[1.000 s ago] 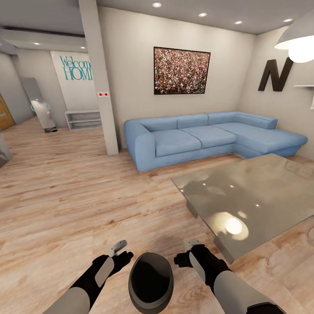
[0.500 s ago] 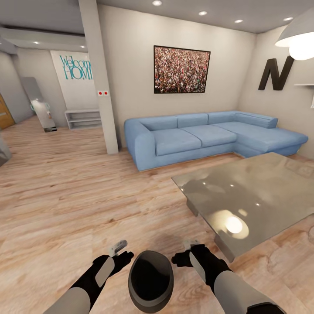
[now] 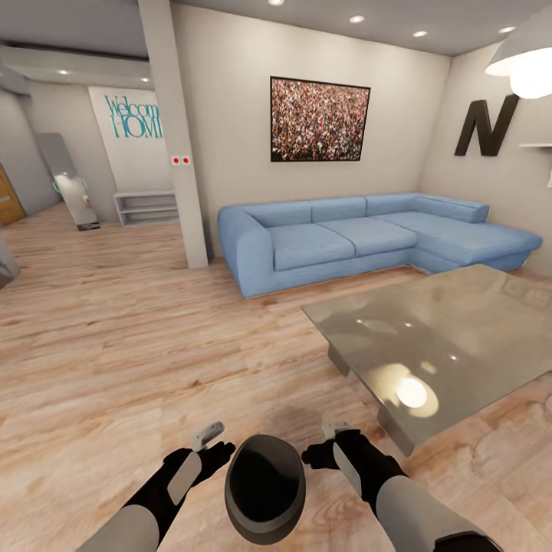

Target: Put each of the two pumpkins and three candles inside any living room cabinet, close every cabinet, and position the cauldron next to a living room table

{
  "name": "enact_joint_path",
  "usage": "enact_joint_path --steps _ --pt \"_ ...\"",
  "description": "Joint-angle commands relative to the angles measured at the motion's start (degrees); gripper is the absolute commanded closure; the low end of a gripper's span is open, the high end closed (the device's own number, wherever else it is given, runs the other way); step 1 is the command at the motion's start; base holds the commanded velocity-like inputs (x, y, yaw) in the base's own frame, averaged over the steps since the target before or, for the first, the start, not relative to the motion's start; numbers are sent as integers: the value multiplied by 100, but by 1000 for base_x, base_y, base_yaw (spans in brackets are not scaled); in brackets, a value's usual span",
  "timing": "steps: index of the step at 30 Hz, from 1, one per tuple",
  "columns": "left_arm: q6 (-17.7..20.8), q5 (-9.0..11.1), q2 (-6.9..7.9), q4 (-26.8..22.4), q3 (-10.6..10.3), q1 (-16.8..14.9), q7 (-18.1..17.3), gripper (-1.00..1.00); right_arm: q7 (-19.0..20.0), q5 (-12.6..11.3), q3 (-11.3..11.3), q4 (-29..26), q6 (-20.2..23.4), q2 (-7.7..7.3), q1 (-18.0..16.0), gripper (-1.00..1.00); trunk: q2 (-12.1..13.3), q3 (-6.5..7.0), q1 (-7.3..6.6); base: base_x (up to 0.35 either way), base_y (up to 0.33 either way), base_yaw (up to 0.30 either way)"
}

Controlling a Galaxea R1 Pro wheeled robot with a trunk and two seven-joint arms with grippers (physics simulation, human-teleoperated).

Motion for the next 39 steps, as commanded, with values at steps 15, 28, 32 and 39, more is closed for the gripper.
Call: enact_joint_path --steps 15,28,32,39 --pt "36 63 -4 -8 17 -1 23 -100 -3 -38 35 -10 29 -9 -2 -100 -606 -275 329 0 0 0" --pt "39 63 -20 -24 -11 -1 -15 -100 4 -34 36 -183 10 -7 -18 -100 -1127 -509 615 0 0 0" --pt "39 63 -30 -60 -28 -1 -16 -100 -52 -472 39 -199 -120 -5 -62 -100 -1287 -580 703 0 0 0" --pt "32 63 -30 -67 -29 -1 -15 -100 -74 -632 44 -138 -130 -12 -98 -100 -1568 -706 856 0 0 0"
